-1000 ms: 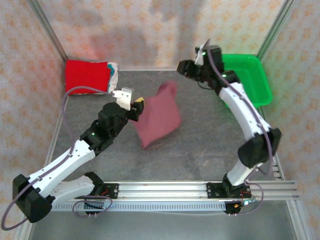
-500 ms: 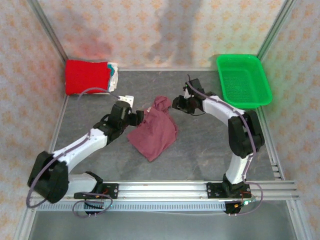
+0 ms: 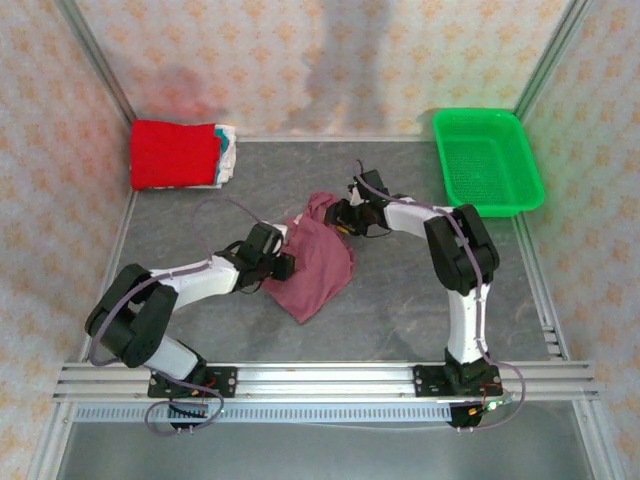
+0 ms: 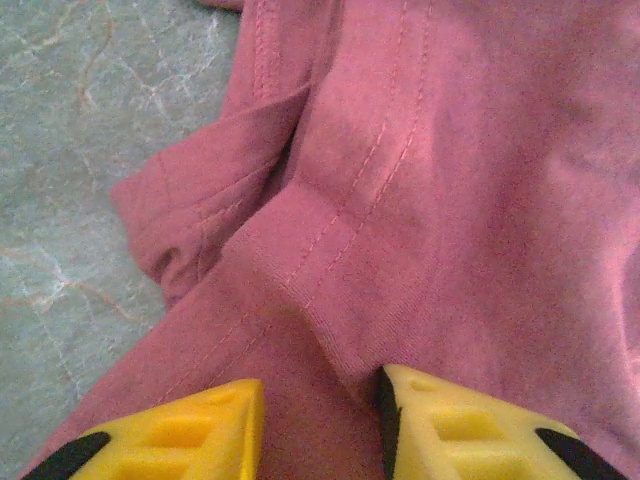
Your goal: Fold and stack the t-shirts
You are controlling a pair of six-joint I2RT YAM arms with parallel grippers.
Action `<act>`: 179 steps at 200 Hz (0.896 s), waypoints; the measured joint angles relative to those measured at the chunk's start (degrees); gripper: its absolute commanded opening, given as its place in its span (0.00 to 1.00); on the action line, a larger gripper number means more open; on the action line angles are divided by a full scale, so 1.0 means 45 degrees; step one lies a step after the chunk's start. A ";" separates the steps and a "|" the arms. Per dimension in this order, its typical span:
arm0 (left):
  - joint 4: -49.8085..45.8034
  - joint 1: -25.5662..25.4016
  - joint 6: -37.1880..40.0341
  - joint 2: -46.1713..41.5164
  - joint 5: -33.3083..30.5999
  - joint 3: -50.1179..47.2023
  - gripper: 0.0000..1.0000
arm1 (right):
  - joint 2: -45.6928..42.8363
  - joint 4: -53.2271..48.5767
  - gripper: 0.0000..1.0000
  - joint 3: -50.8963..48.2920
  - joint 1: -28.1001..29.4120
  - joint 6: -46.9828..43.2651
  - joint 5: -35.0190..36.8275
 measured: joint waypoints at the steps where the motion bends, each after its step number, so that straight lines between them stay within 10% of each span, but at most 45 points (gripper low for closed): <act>1: 0.0010 0.0000 0.0000 0.0000 -0.0005 -0.0005 0.33 | 0.0010 0.0010 0.47 0.0005 0.0005 0.0015 0.0000; 39: -0.0039 0.0000 -0.0301 -0.0126 -0.0379 -0.0607 0.00 | 0.0335 0.0078 0.36 0.0539 0.0024 0.0248 0.0228; 79: -0.0602 0.0160 -0.0675 -0.1394 -0.1331 -0.0651 0.00 | 0.0345 0.0024 0.13 0.0869 0.0029 0.0214 0.1171; 179: -0.3444 0.1287 -0.0709 -0.5950 -0.2739 0.0238 0.00 | -0.4070 -0.0923 0.00 0.0408 0.0024 -0.0976 0.3798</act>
